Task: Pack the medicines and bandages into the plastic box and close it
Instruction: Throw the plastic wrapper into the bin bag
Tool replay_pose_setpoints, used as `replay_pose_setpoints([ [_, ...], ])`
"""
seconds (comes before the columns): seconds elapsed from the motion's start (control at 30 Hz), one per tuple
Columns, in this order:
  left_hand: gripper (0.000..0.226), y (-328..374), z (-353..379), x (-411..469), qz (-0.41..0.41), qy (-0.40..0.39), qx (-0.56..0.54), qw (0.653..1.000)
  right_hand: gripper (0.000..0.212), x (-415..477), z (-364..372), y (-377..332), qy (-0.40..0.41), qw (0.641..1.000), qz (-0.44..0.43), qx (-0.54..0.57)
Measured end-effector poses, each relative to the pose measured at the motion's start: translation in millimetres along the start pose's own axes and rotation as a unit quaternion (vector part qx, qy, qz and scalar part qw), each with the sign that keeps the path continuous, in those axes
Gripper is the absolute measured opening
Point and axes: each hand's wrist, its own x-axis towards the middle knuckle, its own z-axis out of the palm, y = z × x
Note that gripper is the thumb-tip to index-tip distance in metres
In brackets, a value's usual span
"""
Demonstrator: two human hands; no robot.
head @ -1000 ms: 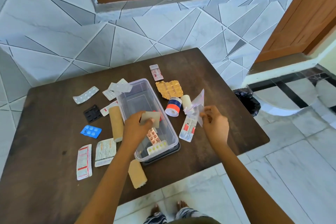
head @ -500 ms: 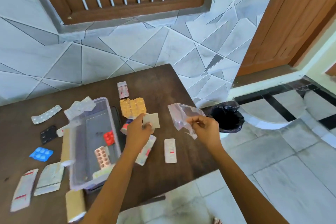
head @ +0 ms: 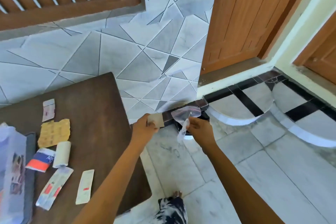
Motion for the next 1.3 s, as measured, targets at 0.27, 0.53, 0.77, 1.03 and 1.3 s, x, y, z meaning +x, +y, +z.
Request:
replay_pose_setpoints([
  [0.27,0.029,16,105,106,-0.057,-0.031,-0.051,0.997,0.021,105,-44,41,0.061,0.997,0.056,0.0],
  [0.53,0.042,5,193,247,-0.174,-0.008,-0.049,0.983,0.017,264,-57,101,0.056,0.984,0.171,-0.015],
  [0.77,0.031,-44,280,352,-0.219,0.055,0.004,0.974,0.014,385,-22,198,-0.014,0.977,0.199,-0.082],
  [1.03,0.017,-199,384,458,-0.235,0.025,0.078,0.969,0.026,480,65,357,-0.104,0.965,0.188,-0.151],
  [1.3,0.051,-336,474,530,-0.304,-0.067,0.012,0.95,0.025,533,140,490,-0.168,0.938,0.168,-0.251],
])
